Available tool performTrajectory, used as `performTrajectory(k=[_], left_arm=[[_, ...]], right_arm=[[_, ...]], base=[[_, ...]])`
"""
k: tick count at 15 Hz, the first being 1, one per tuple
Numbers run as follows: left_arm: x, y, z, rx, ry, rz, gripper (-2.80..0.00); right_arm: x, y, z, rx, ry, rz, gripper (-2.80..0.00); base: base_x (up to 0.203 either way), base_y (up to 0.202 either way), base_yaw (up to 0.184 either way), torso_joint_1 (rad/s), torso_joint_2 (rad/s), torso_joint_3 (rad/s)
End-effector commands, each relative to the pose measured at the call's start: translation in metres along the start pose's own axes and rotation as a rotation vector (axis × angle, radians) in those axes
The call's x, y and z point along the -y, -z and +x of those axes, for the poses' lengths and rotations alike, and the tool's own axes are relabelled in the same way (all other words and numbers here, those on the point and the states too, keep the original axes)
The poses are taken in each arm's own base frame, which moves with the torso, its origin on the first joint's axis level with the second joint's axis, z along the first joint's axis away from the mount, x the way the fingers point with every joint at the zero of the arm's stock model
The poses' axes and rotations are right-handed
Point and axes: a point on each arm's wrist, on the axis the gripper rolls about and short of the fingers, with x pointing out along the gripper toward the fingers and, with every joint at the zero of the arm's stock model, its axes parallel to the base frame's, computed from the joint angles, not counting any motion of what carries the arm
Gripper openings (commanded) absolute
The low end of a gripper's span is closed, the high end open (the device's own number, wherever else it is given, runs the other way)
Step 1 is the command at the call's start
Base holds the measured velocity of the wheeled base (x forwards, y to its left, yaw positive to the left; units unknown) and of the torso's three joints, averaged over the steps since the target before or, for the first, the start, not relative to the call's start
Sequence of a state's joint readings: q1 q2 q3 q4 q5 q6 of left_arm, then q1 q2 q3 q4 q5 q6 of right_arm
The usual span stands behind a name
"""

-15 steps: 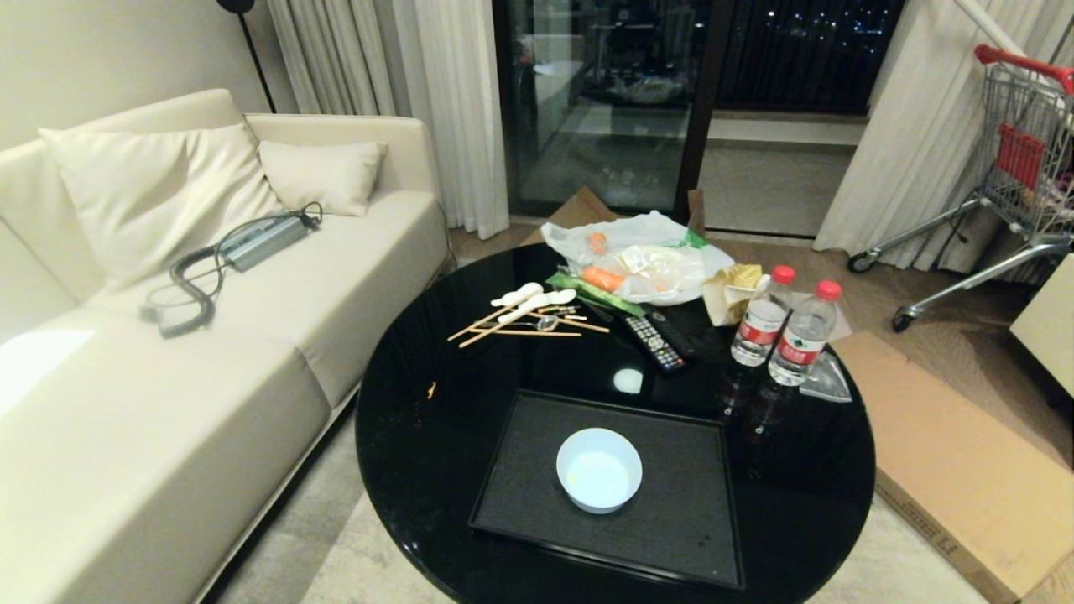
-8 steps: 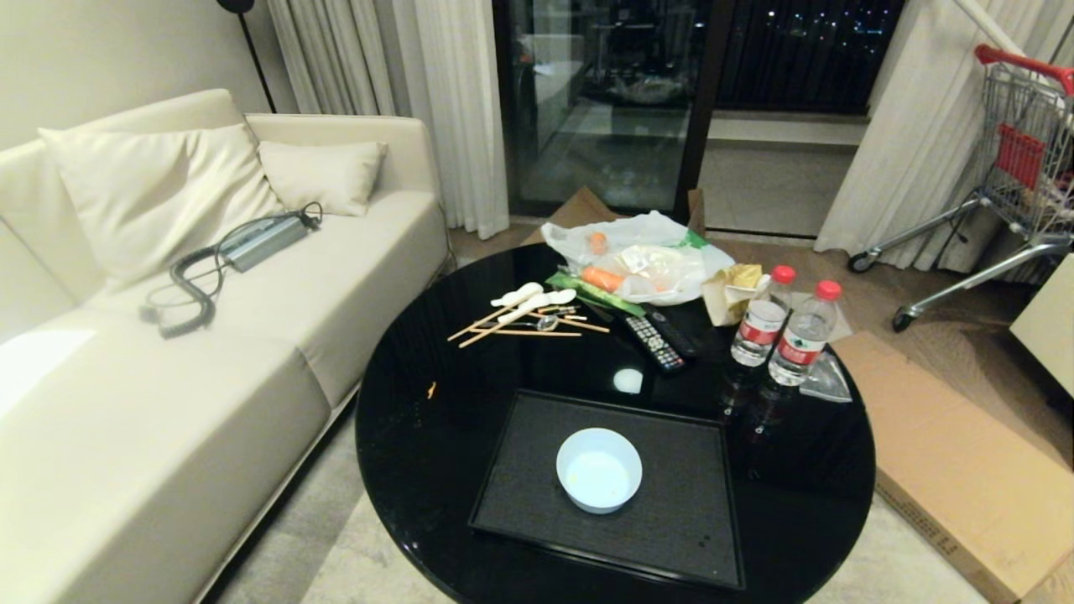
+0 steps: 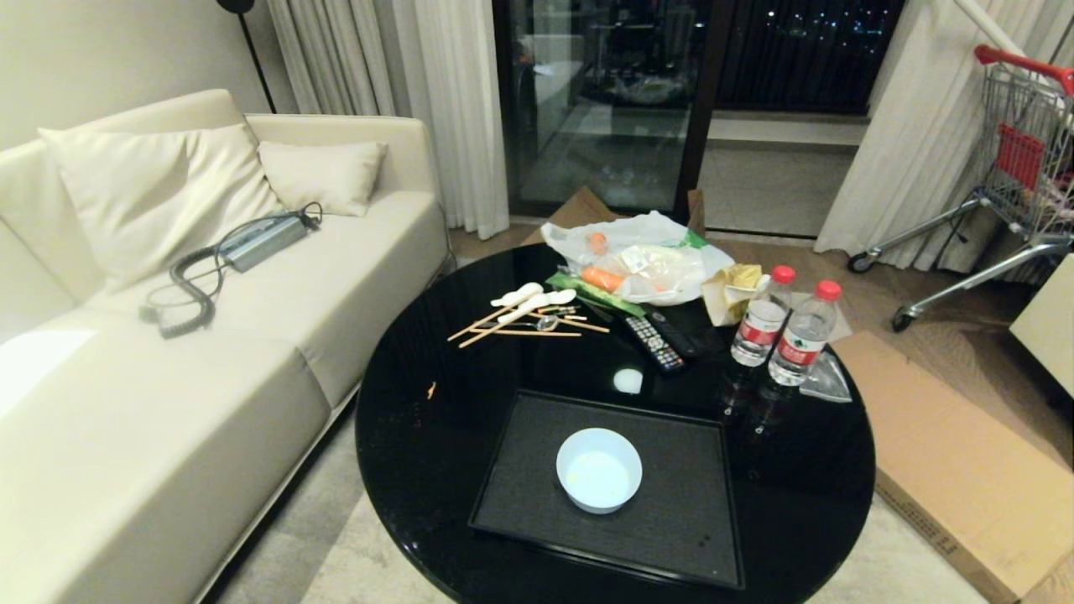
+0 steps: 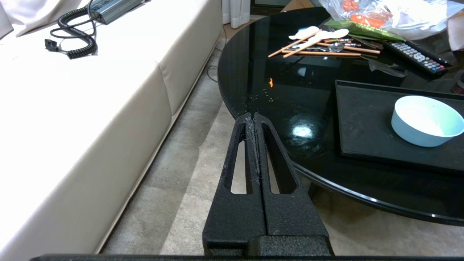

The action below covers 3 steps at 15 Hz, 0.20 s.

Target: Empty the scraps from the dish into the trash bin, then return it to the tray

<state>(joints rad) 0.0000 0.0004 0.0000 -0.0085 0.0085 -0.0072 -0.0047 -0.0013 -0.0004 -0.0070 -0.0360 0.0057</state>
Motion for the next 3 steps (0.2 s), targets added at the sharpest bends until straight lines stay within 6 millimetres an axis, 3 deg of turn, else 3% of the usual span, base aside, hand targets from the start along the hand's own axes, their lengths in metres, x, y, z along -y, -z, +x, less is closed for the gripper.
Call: performTrajectory(k=[1,3], left_arm=[[0.0000,0.0001,0.0000,0.000,-0.001,0.000,-2.80],[0.0000,0.0000,0.0000,0.001,-0.001,0.000,-2.80]], right_arm=[[0.0000,0.0002,0.0001,-0.003,-0.001,-0.001,-2.80],[0.0000,0.0000,0.0001,-0.001,-0.002,0.010,-2.80]], base=[[0.000,0.000,0.000,0.000,0.00,0.000],[0.000,0.000,0.000,0.000,0.00,0.000]])
